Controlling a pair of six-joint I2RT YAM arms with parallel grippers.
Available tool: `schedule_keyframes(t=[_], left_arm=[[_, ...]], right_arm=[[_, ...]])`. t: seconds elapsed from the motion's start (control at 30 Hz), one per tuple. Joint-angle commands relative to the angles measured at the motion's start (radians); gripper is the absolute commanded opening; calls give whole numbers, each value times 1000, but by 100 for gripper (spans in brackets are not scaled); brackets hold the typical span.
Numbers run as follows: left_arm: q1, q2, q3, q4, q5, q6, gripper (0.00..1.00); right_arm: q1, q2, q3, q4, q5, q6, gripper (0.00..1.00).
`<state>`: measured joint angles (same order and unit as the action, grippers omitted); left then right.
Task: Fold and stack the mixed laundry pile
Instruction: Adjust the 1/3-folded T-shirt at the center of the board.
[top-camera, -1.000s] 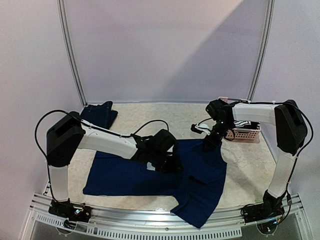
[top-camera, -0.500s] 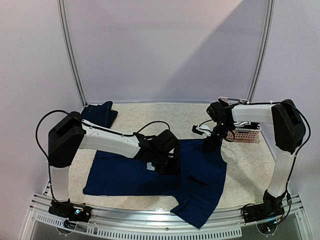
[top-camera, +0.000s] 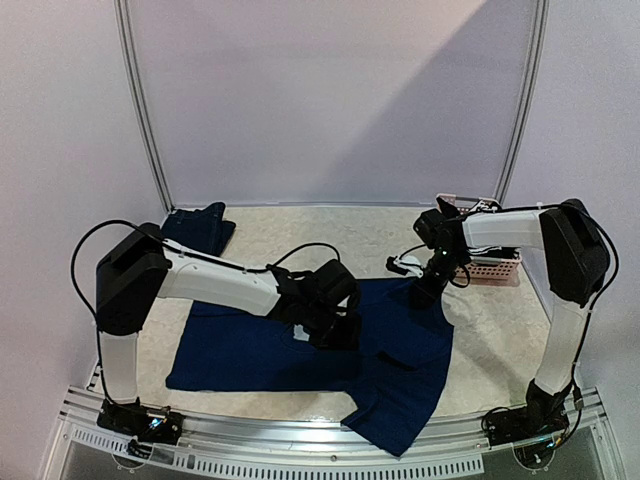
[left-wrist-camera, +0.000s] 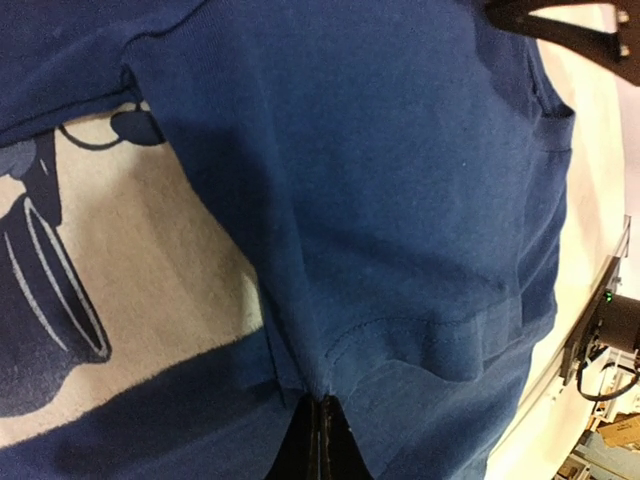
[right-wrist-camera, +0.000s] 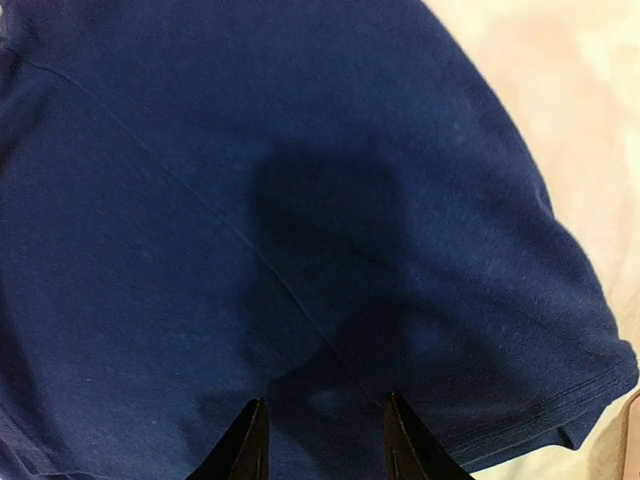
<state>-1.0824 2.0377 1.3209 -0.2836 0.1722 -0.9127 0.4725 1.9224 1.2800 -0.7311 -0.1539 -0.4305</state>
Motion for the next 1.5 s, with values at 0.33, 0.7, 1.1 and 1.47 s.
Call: schedule_keyframes(t=[0.33,0.7,1.1,1.47], left_arm=[[39,-84,-81,6,64,-48,0],[69,-85,-89,-26,54,-13,3],[180,-274,62,-546,-152,272,24],[515,-283,-68,-579,-483,455,21]], right_arm=[[-14,36,-24,21,43,-26,39],[-15,40,-33,29,70,-33,39],[-14,-124,37,-65,14,-21,42],[-18,6,163,7,205,-61,42]])
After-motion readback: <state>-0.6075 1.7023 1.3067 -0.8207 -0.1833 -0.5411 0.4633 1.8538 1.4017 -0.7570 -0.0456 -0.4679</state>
